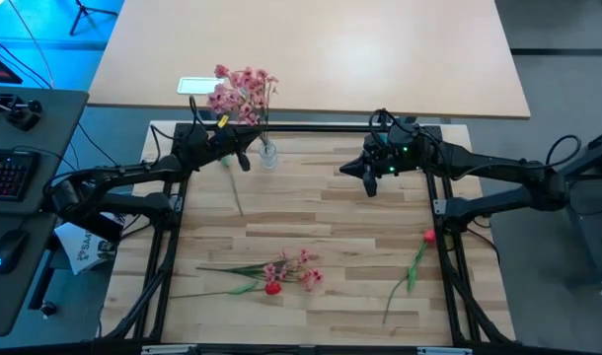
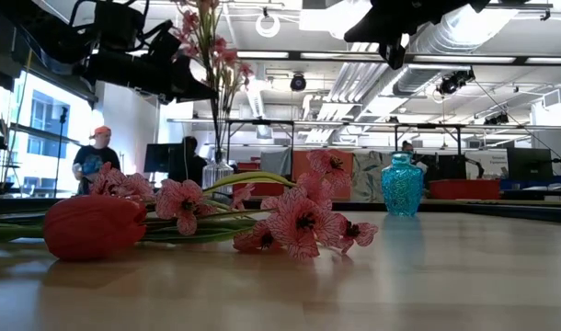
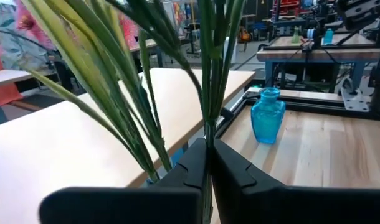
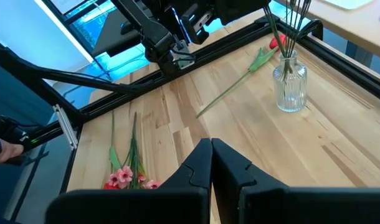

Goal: Sort flowers into vase by color
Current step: Put the top pink flower into the transparent vase

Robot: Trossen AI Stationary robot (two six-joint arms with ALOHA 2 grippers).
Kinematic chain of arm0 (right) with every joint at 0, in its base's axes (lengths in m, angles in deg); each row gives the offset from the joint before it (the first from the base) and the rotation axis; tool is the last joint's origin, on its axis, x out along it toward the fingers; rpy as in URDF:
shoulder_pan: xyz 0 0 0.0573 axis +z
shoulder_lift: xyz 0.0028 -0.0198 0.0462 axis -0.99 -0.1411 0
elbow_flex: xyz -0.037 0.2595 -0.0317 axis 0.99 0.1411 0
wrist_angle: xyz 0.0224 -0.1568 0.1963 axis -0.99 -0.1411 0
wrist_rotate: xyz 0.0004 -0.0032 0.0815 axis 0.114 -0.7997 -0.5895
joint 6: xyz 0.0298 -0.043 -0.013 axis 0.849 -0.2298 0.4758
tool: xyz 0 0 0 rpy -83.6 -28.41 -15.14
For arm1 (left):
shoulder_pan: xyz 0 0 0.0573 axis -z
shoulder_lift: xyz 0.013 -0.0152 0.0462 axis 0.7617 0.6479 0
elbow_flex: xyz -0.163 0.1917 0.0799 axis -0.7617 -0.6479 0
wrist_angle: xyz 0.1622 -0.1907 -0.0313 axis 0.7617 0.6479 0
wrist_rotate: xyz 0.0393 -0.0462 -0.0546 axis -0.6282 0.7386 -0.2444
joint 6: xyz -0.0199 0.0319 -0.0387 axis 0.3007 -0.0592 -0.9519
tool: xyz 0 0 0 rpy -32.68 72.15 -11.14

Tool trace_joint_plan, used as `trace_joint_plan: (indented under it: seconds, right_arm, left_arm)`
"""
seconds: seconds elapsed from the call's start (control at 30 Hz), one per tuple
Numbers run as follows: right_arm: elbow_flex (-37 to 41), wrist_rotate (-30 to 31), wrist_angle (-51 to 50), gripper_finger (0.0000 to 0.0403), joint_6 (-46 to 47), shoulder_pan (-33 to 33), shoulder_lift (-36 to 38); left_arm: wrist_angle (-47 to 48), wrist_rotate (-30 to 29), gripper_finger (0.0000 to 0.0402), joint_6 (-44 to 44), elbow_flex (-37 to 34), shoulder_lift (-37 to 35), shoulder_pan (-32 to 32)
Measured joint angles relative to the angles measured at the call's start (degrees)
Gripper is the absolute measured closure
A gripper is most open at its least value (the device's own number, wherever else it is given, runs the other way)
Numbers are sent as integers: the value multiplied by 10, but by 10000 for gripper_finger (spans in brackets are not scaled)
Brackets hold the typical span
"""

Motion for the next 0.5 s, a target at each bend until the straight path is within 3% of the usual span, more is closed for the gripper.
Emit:
trace_joint_plan:
  seconds: [0.3,0.5]
  right_arm:
    - [0,33,0,403,-4,0,0]
    - [0,35,0,403,-4,0,0]
  left_arm:
    - [8,-4,320,-23,1,0,0]
    - [93,-4,270,-29,47,0,0]
